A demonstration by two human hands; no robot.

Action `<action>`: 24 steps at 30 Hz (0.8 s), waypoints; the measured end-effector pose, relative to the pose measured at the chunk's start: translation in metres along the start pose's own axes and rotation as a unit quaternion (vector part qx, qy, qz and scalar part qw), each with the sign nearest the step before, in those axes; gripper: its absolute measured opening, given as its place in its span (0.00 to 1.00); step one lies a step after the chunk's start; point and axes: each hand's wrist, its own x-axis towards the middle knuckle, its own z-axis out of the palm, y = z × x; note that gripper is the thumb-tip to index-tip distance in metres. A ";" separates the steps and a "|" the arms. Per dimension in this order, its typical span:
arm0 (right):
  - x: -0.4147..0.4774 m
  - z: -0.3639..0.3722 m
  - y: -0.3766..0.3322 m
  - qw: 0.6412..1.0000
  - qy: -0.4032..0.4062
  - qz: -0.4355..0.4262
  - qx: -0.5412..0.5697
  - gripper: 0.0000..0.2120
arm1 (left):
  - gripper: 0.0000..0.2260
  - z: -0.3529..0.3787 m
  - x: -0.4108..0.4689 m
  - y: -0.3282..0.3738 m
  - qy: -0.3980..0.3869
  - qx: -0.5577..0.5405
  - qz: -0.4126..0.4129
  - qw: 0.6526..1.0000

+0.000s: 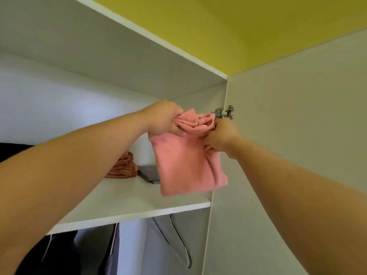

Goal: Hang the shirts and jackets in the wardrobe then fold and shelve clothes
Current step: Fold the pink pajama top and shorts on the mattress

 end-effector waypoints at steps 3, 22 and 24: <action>0.025 0.037 0.018 0.982 0.130 -0.122 -0.059 0.07 | 0.07 0.040 -0.004 -0.030 0.137 0.056 -0.003 0.989; 0.059 0.168 0.105 0.964 -0.182 -0.163 -0.103 0.16 | 0.12 0.145 -0.088 -0.019 -0.137 -0.045 -0.258 0.955; 0.064 0.183 0.123 0.930 -0.268 -0.163 -0.193 0.20 | 0.18 0.164 -0.082 0.008 -0.233 -0.098 -0.306 0.918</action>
